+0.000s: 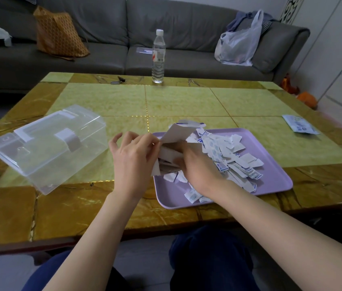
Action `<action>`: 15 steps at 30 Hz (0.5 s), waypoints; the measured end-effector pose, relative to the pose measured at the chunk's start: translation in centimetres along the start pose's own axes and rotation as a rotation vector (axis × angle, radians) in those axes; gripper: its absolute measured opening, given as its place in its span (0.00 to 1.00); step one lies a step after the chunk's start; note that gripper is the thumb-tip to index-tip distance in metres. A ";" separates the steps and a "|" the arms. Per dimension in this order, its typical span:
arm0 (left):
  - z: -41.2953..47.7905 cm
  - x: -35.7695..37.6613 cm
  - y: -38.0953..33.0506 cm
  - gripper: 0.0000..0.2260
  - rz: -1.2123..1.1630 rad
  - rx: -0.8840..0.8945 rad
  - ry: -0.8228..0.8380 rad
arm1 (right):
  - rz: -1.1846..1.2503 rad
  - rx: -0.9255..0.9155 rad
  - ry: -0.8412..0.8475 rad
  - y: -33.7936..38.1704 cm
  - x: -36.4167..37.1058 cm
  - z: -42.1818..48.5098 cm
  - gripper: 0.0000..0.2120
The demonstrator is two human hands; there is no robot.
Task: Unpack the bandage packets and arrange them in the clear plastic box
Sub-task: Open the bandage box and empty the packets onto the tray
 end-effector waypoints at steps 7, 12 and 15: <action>0.8 -1.2 1.8 0.05 -0.011 -0.127 -0.120 | 0.037 0.048 -0.074 -3.6 -1.6 -1.0 0.06; 1.7 0.0 0.4 0.04 -0.088 -0.155 -0.175 | -0.043 0.217 -0.103 -9.2 -2.8 -1.7 0.14; 2.1 1.6 -0.8 0.04 -0.125 -0.139 -0.160 | -0.204 0.335 -0.087 -12.6 -3.9 -1.7 0.20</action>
Point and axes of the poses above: each hand's wrist, its own z-axis towards the middle knuckle, its own x-axis out of the palm, y = z × x, the point moved 8 cm from there along z, towards the middle knuckle, and after that the axes turned 14 degrees about -z, right-handed, at the moved point
